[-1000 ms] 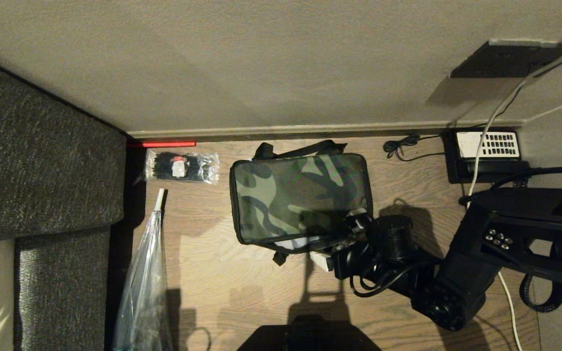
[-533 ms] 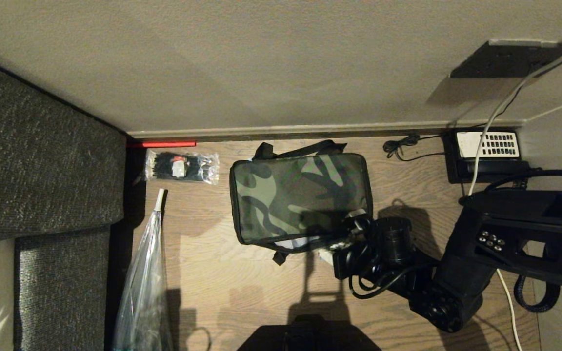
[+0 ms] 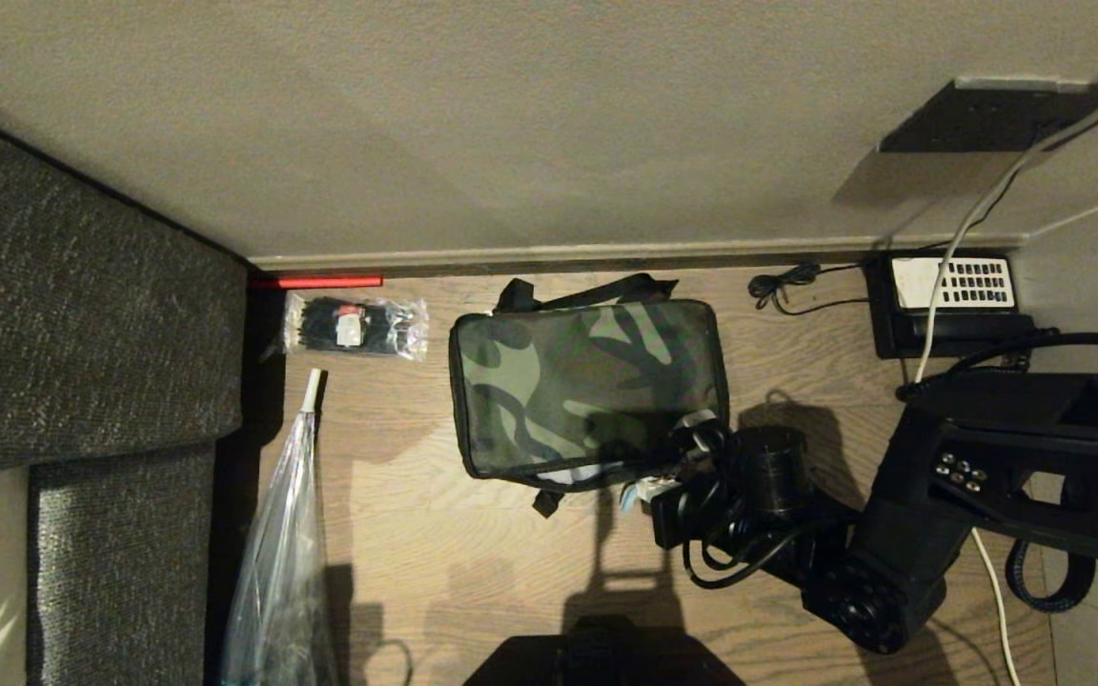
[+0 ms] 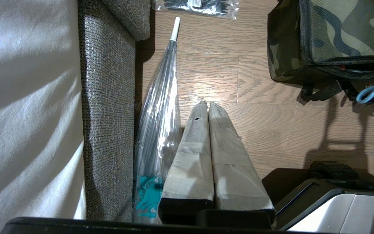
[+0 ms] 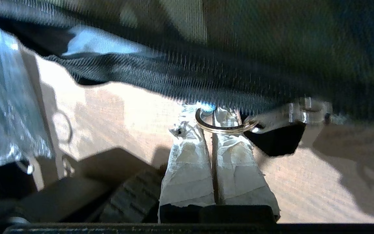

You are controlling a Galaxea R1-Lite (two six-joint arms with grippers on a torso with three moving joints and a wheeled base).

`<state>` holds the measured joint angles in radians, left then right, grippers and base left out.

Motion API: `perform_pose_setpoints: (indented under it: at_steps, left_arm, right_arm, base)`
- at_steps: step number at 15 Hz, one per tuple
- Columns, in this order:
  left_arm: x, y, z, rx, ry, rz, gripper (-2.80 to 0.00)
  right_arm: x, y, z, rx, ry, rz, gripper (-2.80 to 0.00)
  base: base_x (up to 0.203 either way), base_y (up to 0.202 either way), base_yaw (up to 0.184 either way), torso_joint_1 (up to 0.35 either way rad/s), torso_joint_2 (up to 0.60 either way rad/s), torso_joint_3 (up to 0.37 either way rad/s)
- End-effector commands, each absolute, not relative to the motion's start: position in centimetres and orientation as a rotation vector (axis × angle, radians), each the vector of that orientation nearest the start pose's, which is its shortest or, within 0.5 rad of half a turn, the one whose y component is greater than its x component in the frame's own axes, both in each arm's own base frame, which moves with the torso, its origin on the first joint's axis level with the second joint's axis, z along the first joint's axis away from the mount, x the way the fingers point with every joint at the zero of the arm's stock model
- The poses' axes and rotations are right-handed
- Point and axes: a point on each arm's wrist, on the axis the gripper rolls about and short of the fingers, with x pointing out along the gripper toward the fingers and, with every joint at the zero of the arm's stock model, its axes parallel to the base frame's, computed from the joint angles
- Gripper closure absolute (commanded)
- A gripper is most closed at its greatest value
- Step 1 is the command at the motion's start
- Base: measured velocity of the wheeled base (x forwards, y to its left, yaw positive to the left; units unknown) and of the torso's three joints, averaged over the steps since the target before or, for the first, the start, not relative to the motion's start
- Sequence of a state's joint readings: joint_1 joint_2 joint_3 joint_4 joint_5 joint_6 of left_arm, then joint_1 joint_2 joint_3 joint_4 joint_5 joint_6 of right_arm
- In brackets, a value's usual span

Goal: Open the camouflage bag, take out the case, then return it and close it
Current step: Open the top of the storage box

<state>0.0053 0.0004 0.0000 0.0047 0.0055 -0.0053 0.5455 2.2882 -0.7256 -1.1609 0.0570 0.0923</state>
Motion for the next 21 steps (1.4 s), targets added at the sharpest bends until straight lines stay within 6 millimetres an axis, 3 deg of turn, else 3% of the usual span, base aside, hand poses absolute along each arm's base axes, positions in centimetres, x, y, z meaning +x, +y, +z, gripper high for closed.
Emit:
perform_pose_setpoints:
  at_steps: [1,5,21]
  left_arm:
    - [-2.3,0.0,7.4,-0.006,0.006,0.012,0.0]
    - [-2.3,0.0,7.4,-0.005,0.006,0.012,0.0]
    - [-2.3,0.0,7.4,-0.005,0.008,0.012,0.0]
  right_arm:
    - [30.9,18.8,1.5,-0.018,0.426,0.579,0.0]
    - [30.9,17.1,2.4,-0.062,0.407,0.559,0.0]
    - [29.8,16.4,3.3,-0.064,0.427,0.556,0.0]
  base:
    - [0.0,0.0,0.0,0.0,0.0,0.0]
    - [0.0,0.0,0.0,0.0,0.0,0.0]
    - [0.0,0.0,0.0,0.0,0.0,0.0]
